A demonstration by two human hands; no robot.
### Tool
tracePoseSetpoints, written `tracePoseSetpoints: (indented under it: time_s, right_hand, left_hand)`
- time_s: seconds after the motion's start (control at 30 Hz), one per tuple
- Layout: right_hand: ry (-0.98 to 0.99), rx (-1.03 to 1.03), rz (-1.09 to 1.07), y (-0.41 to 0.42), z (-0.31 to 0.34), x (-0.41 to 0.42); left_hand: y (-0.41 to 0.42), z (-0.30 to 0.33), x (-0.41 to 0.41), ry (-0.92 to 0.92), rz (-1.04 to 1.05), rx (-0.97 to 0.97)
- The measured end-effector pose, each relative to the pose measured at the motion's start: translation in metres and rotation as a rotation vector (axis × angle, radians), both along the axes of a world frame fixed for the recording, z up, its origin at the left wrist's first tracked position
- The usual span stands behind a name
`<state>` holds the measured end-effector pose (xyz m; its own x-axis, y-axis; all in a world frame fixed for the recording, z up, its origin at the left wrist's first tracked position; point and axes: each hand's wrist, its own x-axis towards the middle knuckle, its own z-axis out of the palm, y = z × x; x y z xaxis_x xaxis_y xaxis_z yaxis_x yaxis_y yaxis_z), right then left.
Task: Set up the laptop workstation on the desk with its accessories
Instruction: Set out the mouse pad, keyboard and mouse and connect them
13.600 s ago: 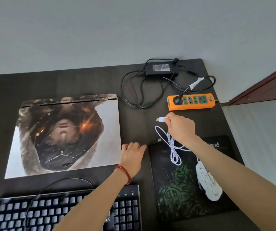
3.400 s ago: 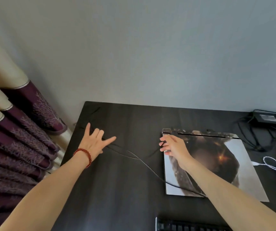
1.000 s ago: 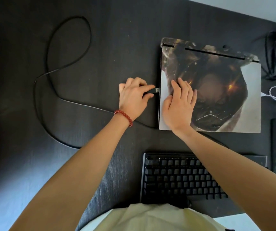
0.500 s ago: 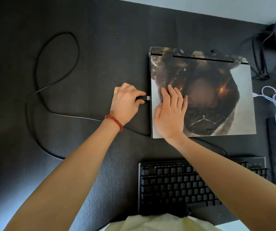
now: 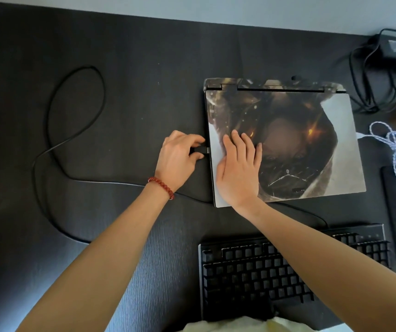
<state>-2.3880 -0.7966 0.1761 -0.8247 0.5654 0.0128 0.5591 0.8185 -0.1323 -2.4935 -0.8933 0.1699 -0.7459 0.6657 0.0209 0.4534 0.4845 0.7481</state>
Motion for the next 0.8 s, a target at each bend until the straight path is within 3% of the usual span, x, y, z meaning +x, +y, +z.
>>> tracePoseSetpoints:
  time_s: [0.43, 0.7, 0.8]
  right_hand:
    - [-0.090, -0.035, 0.008, 0.002, 0.006, 0.000]
    - [-0.194, -0.231, 0.162, 0.019, 0.024, 0.020]
    - [-0.128, -0.327, 0.139, 0.025, 0.049, 0.049]
  left_hand:
    - [0.000, 0.001, 0.009, 0.058, 0.041, -0.089]
    - [-0.007, 0.025, 0.035, -0.001, 0.022, -0.345]
    - [-0.012, 0.053, 0.048, 0.025, 0.025, -0.414]
